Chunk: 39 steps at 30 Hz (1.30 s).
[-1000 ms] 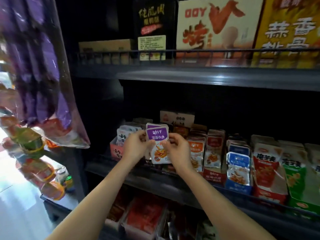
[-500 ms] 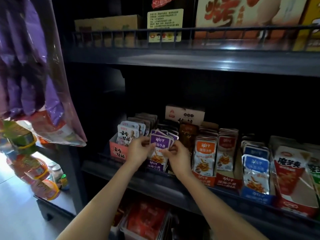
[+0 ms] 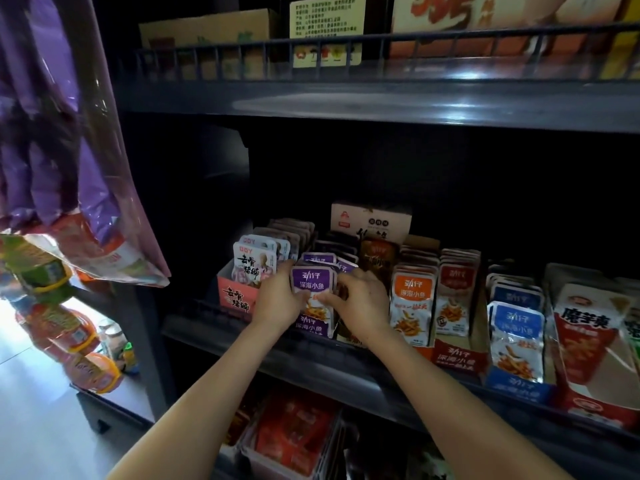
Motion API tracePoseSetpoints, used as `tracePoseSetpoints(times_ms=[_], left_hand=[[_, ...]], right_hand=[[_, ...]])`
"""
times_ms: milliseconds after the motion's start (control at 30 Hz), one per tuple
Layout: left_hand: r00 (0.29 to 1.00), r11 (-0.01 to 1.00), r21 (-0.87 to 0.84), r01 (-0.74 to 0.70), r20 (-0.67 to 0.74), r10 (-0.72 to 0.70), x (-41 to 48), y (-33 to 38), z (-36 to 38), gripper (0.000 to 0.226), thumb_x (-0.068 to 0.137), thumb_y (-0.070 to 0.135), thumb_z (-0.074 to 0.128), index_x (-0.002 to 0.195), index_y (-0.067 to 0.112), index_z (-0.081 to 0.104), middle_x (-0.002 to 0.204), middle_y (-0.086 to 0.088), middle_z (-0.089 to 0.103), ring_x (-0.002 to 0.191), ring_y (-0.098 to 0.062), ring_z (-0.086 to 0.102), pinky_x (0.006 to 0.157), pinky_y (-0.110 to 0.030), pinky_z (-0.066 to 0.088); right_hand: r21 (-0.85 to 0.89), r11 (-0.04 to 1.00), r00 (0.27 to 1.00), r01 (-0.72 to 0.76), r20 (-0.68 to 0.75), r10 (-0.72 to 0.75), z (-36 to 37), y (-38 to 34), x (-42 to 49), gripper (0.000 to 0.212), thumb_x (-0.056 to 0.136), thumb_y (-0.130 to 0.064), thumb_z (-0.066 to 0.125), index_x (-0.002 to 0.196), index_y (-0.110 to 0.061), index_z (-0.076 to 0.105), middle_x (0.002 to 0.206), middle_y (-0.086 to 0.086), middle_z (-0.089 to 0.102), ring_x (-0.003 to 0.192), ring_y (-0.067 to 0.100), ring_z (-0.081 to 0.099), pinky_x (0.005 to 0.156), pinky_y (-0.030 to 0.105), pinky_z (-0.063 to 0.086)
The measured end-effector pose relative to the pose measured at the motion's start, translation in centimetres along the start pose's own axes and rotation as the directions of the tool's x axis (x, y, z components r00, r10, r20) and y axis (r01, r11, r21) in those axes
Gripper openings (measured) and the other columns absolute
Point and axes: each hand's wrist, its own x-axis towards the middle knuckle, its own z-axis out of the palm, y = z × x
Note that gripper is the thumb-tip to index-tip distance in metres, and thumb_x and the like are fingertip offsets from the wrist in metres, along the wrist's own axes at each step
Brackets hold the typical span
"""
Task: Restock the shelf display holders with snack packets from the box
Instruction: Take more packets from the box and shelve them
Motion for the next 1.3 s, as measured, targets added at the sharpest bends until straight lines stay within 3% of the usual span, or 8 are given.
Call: tracePoseSetpoints(times_ms=[100,267,400,667,833,1100,1300], left_hand=[[0.999,0.999,-0.025,0.044,-0.029,-0.045,0.1,0.4,0.2,0.065,0.085,0.009,0.067,0.142,0.008,0.036,0.119,-0.009,0.064,0.11,-0.022,0.061,0.081,-0.02,0.042],[0.998,0.997,-0.039,0.063,-0.018,-0.064,0.6,0.8,0.9,0.049,0.087,0.009,0.065,0.131,0.006,0.047,0.113,-0.011,0.065,0.105,-0.026,0.062,0.078,-0.023,0.046],[0.998,0.995,-0.078,0.054,0.038,-0.052,0.6,0.9,1.0,0.07,0.086,-0.001,0.061,0.147,0.013,0.03,0.121,-0.008,0.061,0.112,-0.022,0.057,0.082,-0.019,0.041],[0.992,0.997,-0.068,0.042,0.121,-0.034,0.8,1.3,0.4,0.072,0.085,-0.001,0.06,0.148,0.013,0.028,0.128,-0.01,0.057,0.115,-0.022,0.054,0.083,-0.02,0.039],[0.994,0.994,-0.09,0.055,0.097,-0.046,0.3,2.1,-0.1,0.074,0.08,-0.006,0.064,0.145,0.008,0.031,0.125,-0.012,0.058,0.109,-0.02,0.055,0.077,-0.021,0.04],[0.998,0.998,-0.003,0.058,0.016,-0.058,-1.0,3.1,-0.9,0.073,0.08,0.006,0.072,0.143,0.01,0.035,0.131,-0.014,0.05,0.117,-0.028,0.052,0.093,-0.031,0.044],[0.994,0.993,0.074,0.09,-0.066,-0.086,-2.3,4.9,-2.4,0.067,0.082,0.006,0.069,0.141,0.01,0.038,0.137,-0.017,0.041,0.121,-0.032,0.048,0.101,-0.036,0.04]], right_hand=[[0.064,0.995,0.995,-0.082,-0.052,0.085,0.0,-0.2,0.0,0.039,0.081,-0.041,0.07,0.112,-0.02,0.06,0.111,-0.001,0.064,0.102,0.02,0.053,0.084,0.036,0.046],[0.148,0.972,0.965,-0.185,-0.162,0.208,0.5,-0.2,-0.1,0.045,0.084,-0.036,0.068,0.121,-0.013,0.056,0.115,0.004,0.063,0.105,0.023,0.055,0.084,0.033,0.045],[0.158,0.975,0.986,-0.156,-0.033,0.163,0.9,-0.4,0.4,0.04,0.092,-0.033,0.058,0.127,-0.015,0.052,0.113,0.007,0.065,0.101,0.024,0.06,0.084,0.038,0.051],[0.1,0.991,0.98,-0.083,0.191,0.063,-1.2,0.6,0.7,0.055,0.093,-0.042,0.052,0.143,-0.031,0.032,0.137,0.002,0.051,0.126,0.022,0.046,0.105,0.039,0.035],[0.206,0.97,0.977,-0.13,0.194,0.09,-2.4,0.1,-0.4,0.059,0.093,-0.044,0.053,0.146,-0.03,0.03,0.141,0.004,0.047,0.13,0.023,0.042,0.107,0.043,0.036],[0.284,0.948,0.983,-0.141,0.151,0.101,-5.1,0.0,-3.9,0.054,0.094,-0.034,0.056,0.142,-0.02,0.038,0.137,0.004,0.051,0.124,0.02,0.048,0.1,0.033,0.043],[0.306,0.94,0.982,-0.152,0.153,0.109,-7.9,0.3,-6.7,0.049,0.094,-0.028,0.057,0.139,-0.017,0.044,0.138,0.0,0.052,0.127,0.018,0.048,0.104,0.031,0.04]])
